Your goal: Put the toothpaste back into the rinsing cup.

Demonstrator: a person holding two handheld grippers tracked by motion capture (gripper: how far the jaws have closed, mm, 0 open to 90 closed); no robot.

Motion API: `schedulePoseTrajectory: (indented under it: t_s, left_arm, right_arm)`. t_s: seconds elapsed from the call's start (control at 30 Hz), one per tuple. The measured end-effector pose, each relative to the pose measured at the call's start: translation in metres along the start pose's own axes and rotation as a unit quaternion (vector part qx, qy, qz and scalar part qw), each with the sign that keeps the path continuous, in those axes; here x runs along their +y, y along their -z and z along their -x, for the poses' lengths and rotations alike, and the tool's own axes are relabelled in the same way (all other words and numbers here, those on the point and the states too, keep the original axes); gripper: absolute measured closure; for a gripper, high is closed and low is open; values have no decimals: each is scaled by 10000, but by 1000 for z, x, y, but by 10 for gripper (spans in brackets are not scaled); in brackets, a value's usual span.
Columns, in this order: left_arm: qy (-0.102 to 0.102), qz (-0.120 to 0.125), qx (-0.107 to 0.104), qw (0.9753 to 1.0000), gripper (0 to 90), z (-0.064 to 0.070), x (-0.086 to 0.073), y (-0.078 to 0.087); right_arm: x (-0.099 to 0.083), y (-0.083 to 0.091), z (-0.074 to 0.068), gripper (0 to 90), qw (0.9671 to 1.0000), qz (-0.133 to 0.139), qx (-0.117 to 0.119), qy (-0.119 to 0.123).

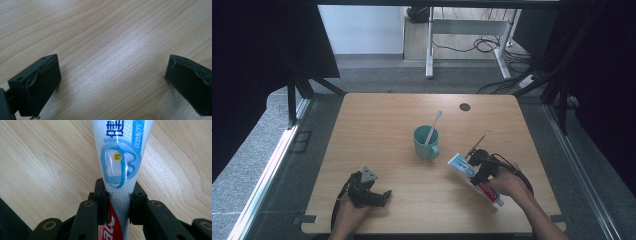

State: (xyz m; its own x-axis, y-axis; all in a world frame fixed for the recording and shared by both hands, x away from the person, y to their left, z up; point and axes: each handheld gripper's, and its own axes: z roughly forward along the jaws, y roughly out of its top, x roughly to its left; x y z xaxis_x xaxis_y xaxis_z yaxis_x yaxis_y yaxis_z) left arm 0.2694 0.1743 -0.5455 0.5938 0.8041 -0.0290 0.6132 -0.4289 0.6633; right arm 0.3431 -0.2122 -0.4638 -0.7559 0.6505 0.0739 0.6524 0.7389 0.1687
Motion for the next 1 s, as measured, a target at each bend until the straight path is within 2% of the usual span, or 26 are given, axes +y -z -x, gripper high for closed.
schedulePoseTrajectory:
  t_s: [0.27, 0.5, 0.8, 1.0]
  left_arm:
    - [0, 0, 0, 10000, 2, 0, 0, 0]
    - [1, 1, 0, 10000, 2, 0, 0, 0]
    - [12, 10, 0, 10000, 2, 0, 0, 0]
    - [5, 13, 5, 10000, 2, 0, 0, 0]
  right_arm:
    - [-3, 11, -1, 723, 9989, 471, -87, -3]
    - [-7, 20, 0, 722, 9953, 965, -43, -45]
    - [-12, 27, -1, 722, 9877, 1560, -99, -4]
    - [-13, 30, -3, 722, 9801, 1978, -144, 24]
